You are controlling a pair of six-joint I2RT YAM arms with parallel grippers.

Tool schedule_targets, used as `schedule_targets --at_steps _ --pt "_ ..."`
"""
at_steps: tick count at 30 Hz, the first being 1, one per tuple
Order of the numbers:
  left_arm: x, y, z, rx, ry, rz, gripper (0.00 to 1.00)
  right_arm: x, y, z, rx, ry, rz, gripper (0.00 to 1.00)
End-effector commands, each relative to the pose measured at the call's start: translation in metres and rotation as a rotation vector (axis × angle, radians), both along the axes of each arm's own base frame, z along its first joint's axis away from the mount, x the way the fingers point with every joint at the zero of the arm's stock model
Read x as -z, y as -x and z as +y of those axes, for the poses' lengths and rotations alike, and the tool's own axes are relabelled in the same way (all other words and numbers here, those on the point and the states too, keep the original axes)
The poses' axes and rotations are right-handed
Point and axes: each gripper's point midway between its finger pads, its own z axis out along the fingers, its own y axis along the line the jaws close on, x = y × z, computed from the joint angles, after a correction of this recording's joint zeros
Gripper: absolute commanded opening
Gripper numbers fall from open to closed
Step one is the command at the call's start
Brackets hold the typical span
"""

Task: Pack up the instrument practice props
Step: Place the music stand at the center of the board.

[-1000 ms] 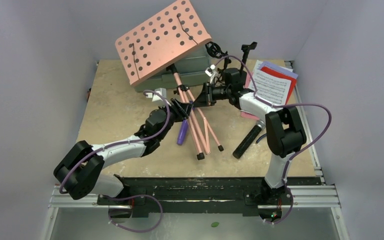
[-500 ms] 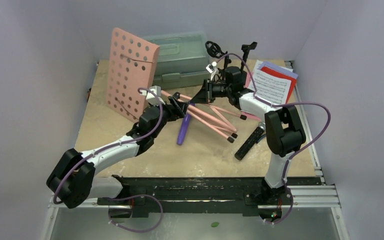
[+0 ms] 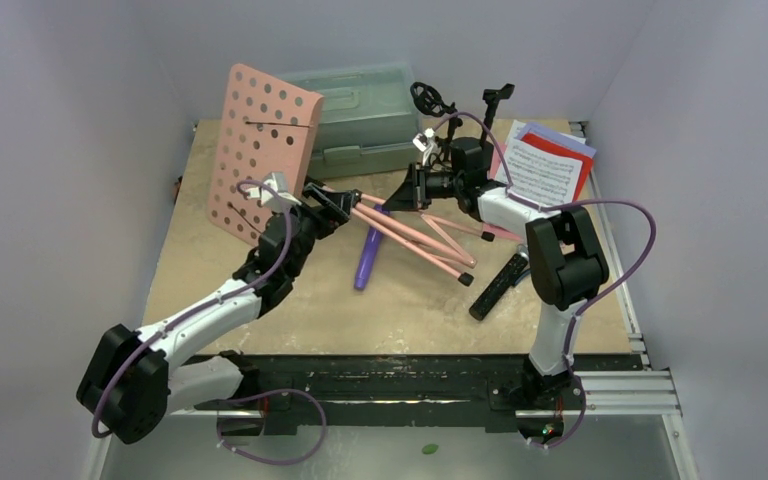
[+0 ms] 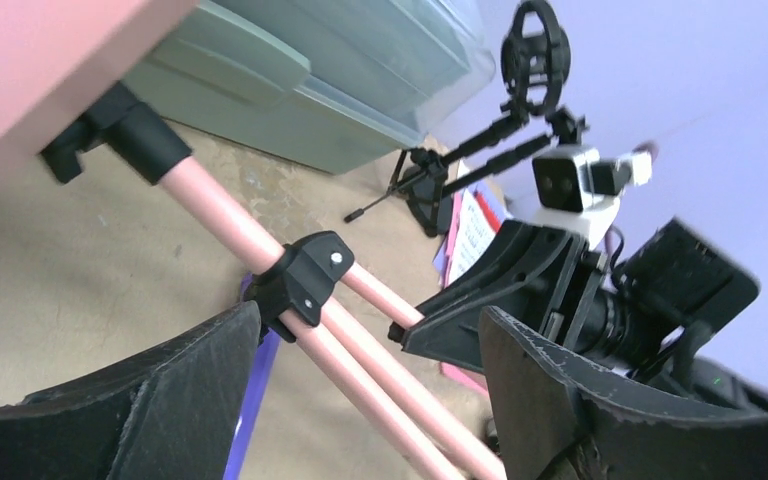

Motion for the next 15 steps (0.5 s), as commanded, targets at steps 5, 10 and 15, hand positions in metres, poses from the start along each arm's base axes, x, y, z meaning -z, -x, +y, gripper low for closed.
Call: schedule_targets --at_steps 5,10,15 --pt "0.003 0.001 0.035 -0.243 0.276 0.111 0.81 -0.044 0.002 0.005 -0.059 -0.076 -0.174 0.00" --pt "0.014 -0.015 0.031 -0.303 0.285 0.190 0.79 -0.046 0.003 0.006 -0.060 -0.074 -0.181 0.00" --pt "0.025 -0.032 0.027 -0.363 0.300 0.241 0.66 -0.047 0.004 0.006 -0.063 -0.072 -0.191 0.00"
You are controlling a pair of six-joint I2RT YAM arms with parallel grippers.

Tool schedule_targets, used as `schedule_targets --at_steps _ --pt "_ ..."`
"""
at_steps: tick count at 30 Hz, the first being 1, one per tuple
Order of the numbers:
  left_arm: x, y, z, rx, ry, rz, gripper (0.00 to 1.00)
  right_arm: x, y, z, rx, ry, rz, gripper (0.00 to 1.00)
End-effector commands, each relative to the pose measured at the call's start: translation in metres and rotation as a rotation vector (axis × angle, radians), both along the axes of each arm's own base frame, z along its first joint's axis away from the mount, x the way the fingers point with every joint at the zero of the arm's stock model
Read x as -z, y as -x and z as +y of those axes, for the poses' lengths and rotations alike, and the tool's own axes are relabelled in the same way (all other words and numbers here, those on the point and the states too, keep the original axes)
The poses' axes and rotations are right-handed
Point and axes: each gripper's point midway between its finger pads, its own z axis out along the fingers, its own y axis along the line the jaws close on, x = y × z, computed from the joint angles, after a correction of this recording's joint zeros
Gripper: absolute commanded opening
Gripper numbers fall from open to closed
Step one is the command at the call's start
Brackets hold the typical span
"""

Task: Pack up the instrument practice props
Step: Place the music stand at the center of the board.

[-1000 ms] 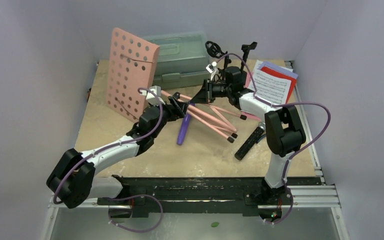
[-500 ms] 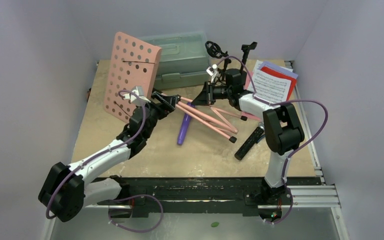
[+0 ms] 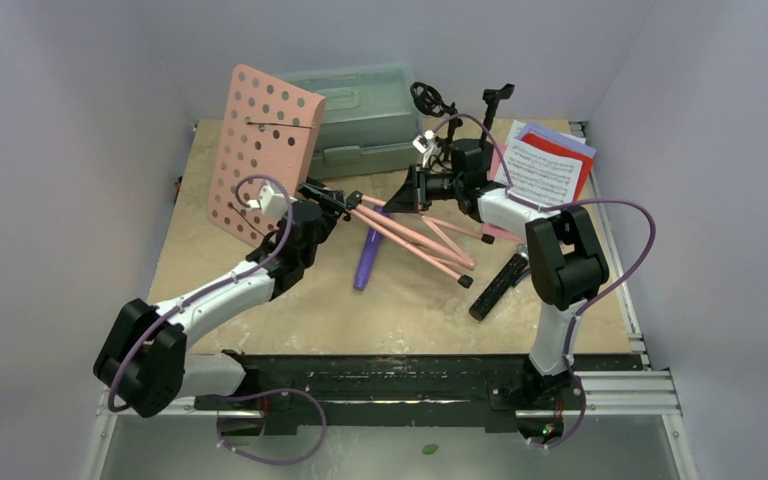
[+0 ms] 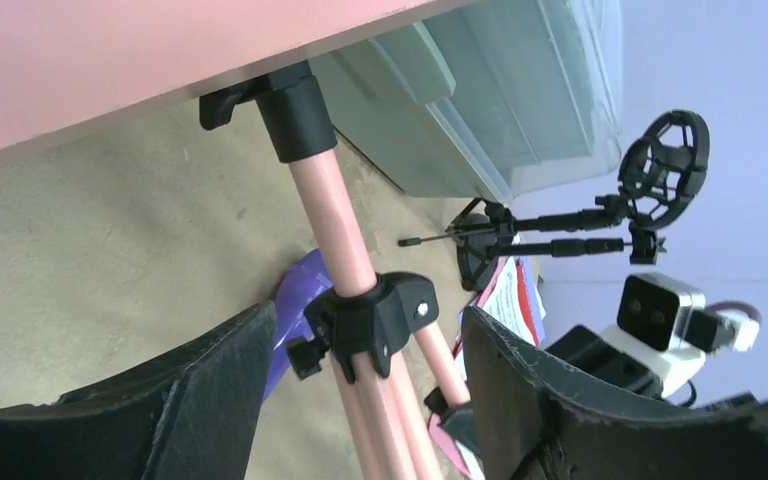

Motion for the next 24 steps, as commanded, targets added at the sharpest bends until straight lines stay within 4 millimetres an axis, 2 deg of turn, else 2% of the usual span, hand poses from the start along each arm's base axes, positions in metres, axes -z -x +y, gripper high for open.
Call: schedule_targets --at_steps 1,7,14,20,24 --pt "-0.012 -0.021 0.002 -0.094 0.063 0.009 0.65 -0.053 0.002 0.006 -0.059 -0.080 -0.188 0.00" --pt "-0.007 -0.038 -0.006 -0.125 0.074 0.034 0.60 -0.054 0.003 0.006 -0.064 -0.081 -0.193 0.00" --pt "0.006 -0.047 -0.010 -0.147 0.116 0.062 0.48 -0.057 0.004 0.006 -0.066 -0.083 -0.203 0.00" --pt "0.018 -0.052 -0.015 -0.147 0.144 0.090 0.45 -0.057 0.004 0.005 -0.068 -0.079 -0.211 0.00" --pt "0.023 -0.055 -0.018 -0.143 0.168 0.087 0.33 -0.058 0.004 0.005 -0.073 -0.075 -0.219 0.00"
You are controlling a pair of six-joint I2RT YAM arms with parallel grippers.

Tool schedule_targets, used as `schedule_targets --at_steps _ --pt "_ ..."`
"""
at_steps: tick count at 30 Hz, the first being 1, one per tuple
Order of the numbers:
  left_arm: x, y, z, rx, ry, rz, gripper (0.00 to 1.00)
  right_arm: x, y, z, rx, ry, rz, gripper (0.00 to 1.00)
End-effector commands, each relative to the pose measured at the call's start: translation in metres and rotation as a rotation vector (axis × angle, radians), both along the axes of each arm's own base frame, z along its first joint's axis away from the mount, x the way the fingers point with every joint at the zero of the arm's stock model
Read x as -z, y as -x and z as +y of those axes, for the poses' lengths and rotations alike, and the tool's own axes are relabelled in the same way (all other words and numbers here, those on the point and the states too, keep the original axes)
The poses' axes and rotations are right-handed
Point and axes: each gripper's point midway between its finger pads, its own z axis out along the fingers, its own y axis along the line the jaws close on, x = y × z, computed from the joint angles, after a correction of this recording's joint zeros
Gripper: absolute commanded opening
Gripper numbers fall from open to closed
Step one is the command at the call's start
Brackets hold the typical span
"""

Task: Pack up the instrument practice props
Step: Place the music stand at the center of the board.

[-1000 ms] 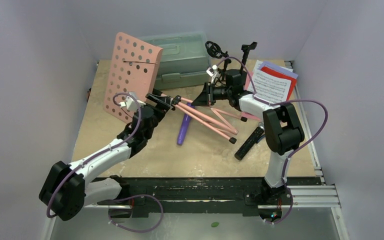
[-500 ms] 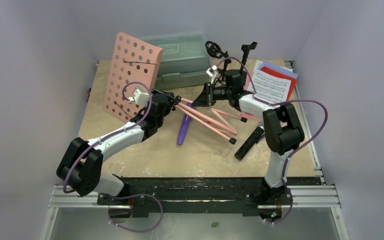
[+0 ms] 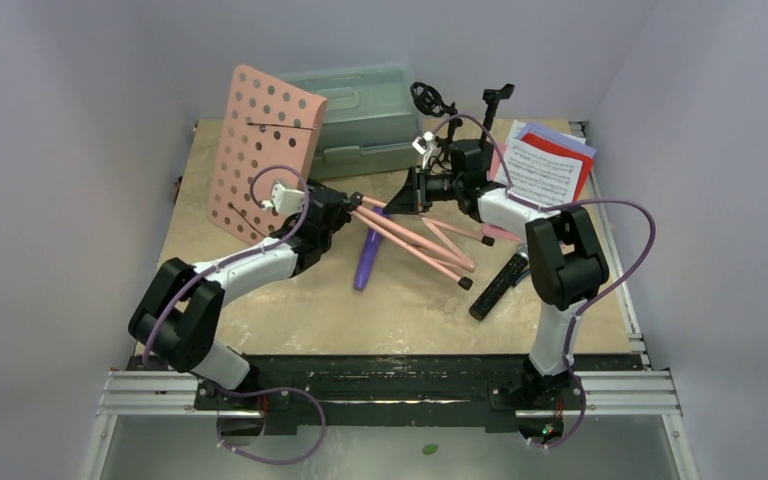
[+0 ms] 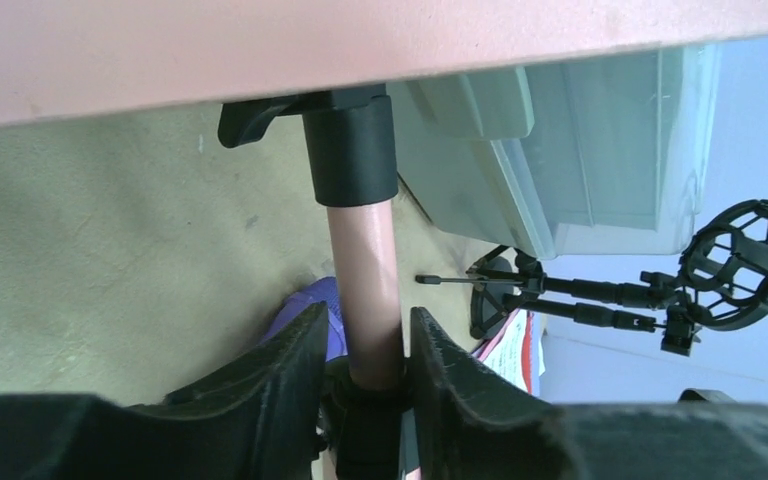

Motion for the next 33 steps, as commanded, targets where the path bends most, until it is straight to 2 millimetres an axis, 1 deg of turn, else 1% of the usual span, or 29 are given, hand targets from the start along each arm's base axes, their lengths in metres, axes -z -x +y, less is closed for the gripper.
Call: schedule_targets --at_steps 1,2,3,5,7,9,10,13,16,19,21,23,25,28,33 --pt "-0.017 -0.014 -0.006 -0.014 0.073 -0.052 0.30 -0.061 0.003 0.006 -0.067 -0.086 -0.207 0.00" --pt "-0.017 -0.015 -0.006 -0.014 0.077 -0.055 0.27 -0.061 0.003 0.006 -0.068 -0.085 -0.210 0.00" --pt "-0.017 -0.016 -0.006 -0.013 0.080 -0.062 0.21 -0.061 0.003 0.006 -0.070 -0.083 -0.212 0.00" --pt "-0.019 -0.016 -0.007 -0.008 0.090 -0.087 0.00 -0.061 0.003 0.006 -0.074 -0.080 -0.218 0.00" --pt "-0.022 -0.015 -0.005 -0.012 0.112 -0.113 0.00 -0.062 0.004 0.005 -0.086 -0.073 -0.230 0.00" --pt "-0.031 -0.013 -0.001 -0.025 0.135 -0.156 0.00 -0.064 0.006 0.005 -0.104 -0.067 -0.248 0.01" --pt "-0.035 -0.012 0.003 -0.039 0.143 -0.171 0.00 -0.067 0.008 0.005 -0.115 -0.067 -0.259 0.05" --pt "-0.046 -0.008 0.016 -0.094 0.158 -0.208 0.00 -0.081 0.013 0.003 -0.143 -0.067 -0.310 0.31" --pt "-0.058 -0.003 0.028 -0.142 0.156 -0.231 0.00 -0.098 0.021 0.001 -0.177 -0.062 -0.370 0.52" --pt "-0.069 0.001 0.038 -0.168 0.132 -0.251 0.00 -0.116 0.030 -0.005 -0.206 -0.037 -0.452 0.66" --pt "-0.074 0.005 0.042 -0.172 0.119 -0.255 0.00 -0.128 0.035 -0.011 -0.222 -0.004 -0.532 0.72" --pt "-0.077 0.010 0.045 -0.172 0.110 -0.256 0.00 -0.134 0.041 -0.016 -0.238 0.025 -0.588 0.75" --pt "-0.078 0.016 0.050 -0.178 0.101 -0.252 0.00 -0.137 0.046 -0.020 -0.241 0.040 -0.616 0.76" --pt "-0.077 0.028 0.060 -0.193 0.098 -0.253 0.00 -0.135 0.051 -0.022 -0.243 0.042 -0.628 0.77" --pt "-0.081 0.047 0.077 -0.240 0.095 -0.243 0.00 -0.127 0.051 -0.022 -0.247 0.048 -0.610 0.77"
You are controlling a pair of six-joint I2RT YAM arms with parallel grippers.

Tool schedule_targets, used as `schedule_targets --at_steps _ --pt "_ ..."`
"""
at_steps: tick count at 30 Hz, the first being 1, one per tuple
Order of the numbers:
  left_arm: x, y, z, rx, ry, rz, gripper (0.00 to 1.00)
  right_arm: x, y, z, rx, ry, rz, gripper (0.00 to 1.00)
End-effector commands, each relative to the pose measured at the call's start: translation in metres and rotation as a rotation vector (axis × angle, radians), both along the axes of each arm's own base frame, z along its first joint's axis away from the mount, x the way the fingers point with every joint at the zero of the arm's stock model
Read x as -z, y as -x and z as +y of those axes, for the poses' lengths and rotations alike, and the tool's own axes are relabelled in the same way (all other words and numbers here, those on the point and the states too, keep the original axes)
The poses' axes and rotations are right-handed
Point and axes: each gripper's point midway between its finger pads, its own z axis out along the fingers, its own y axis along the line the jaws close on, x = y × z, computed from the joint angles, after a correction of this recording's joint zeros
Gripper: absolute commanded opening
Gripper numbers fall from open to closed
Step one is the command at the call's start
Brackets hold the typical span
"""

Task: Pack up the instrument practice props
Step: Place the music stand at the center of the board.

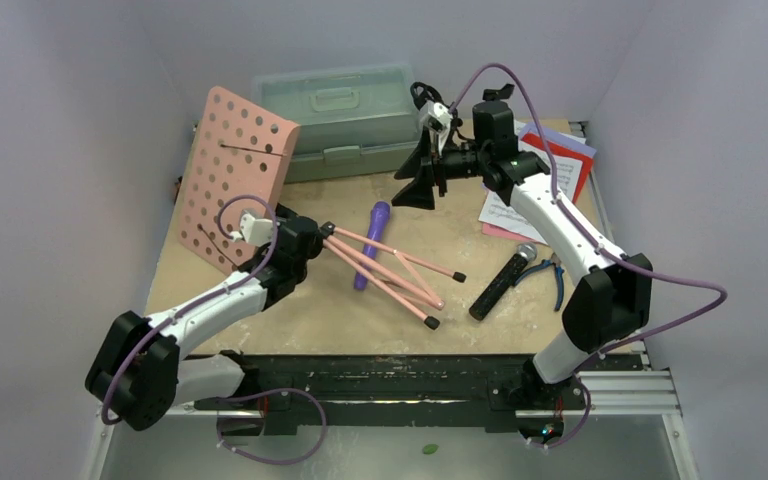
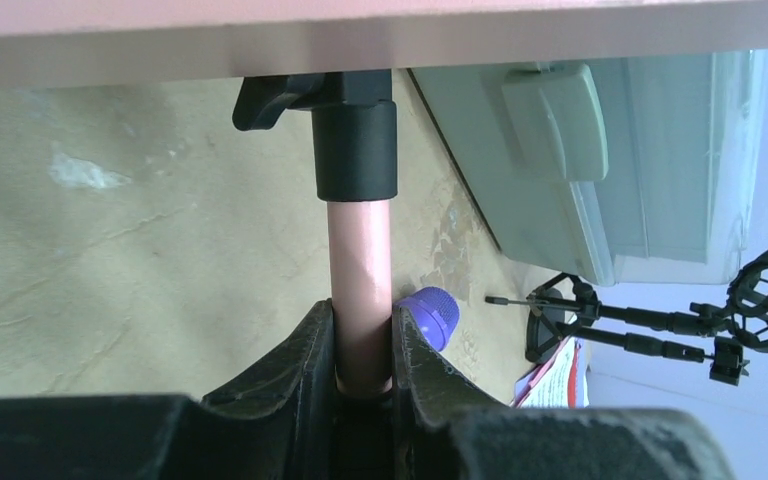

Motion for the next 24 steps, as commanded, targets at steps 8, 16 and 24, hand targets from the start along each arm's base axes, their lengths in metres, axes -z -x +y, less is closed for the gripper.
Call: schedule_targets --at_steps 8,16,24 --pt "-0.081 0.013 0.030 -0.214 0.109 -0.218 0.00 0.035 -0.004 -0.003 0.018 0.069 0.033 0.75" --pt "-0.042 0.034 0.034 -0.216 0.071 -0.089 0.00 0.070 -0.027 -0.005 0.113 0.141 0.069 0.60" --pt "-0.015 0.045 0.035 -0.201 0.048 -0.007 0.00 0.096 -0.030 0.006 0.129 0.199 0.099 0.58"
